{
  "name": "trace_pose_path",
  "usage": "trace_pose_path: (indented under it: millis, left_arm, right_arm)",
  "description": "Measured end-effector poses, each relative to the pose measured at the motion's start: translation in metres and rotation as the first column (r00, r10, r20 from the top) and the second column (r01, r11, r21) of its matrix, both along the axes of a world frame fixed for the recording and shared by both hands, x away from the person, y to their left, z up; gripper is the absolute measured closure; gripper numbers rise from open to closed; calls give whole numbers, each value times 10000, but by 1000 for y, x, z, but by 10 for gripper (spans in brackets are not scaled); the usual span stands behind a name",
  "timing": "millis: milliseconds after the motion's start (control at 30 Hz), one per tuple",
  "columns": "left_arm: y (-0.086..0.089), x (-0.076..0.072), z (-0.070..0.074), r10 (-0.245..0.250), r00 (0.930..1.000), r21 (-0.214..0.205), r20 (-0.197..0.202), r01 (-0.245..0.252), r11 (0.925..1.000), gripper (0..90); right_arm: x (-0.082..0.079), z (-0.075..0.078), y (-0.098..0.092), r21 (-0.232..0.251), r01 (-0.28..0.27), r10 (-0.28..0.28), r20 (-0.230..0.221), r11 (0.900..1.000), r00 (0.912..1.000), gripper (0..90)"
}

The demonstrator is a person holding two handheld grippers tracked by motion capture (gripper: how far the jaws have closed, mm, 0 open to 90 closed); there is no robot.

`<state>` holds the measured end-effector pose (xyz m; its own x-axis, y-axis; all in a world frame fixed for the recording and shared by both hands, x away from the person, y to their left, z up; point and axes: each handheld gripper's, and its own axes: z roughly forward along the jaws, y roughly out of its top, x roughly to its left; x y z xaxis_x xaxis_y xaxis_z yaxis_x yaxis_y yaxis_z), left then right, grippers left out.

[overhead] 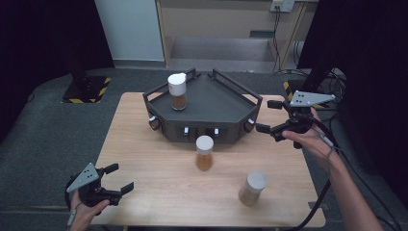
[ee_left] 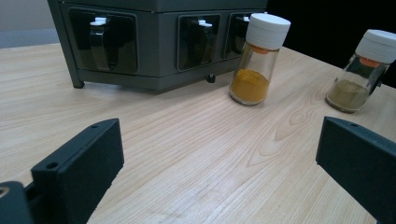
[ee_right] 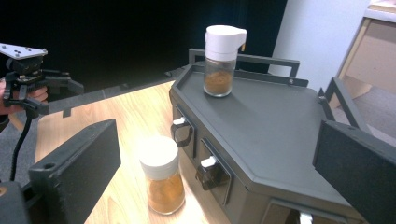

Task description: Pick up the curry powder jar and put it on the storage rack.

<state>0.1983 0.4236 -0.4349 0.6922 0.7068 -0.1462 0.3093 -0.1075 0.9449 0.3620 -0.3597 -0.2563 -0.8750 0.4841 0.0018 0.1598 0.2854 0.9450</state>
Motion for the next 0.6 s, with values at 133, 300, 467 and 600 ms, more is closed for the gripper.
trace_pose_path:
  millis: [133,300,467,600]
  left_arm:
    - [0,0,0,3,10000,-7,8,-3,10000,0]
    - [0,-1,0,0,10000,-8,24,0,10000,0]
    - [1,0,0,-11,10000,-10,17,11,10000,0]
    - [0,0,0,-26,10000,35,25,26,10000,0]
  right_arm:
    - [7,2,11,-214,-125,125,-27,9997,9999,17]
    - [17,2,28,-400,-337,334,-77,9986,9994,16]
    - [26,-3,44,-469,-579,571,-200,9972,9982,18]
    - [32,-5,58,-760,-758,735,-333,9942,9967,21]
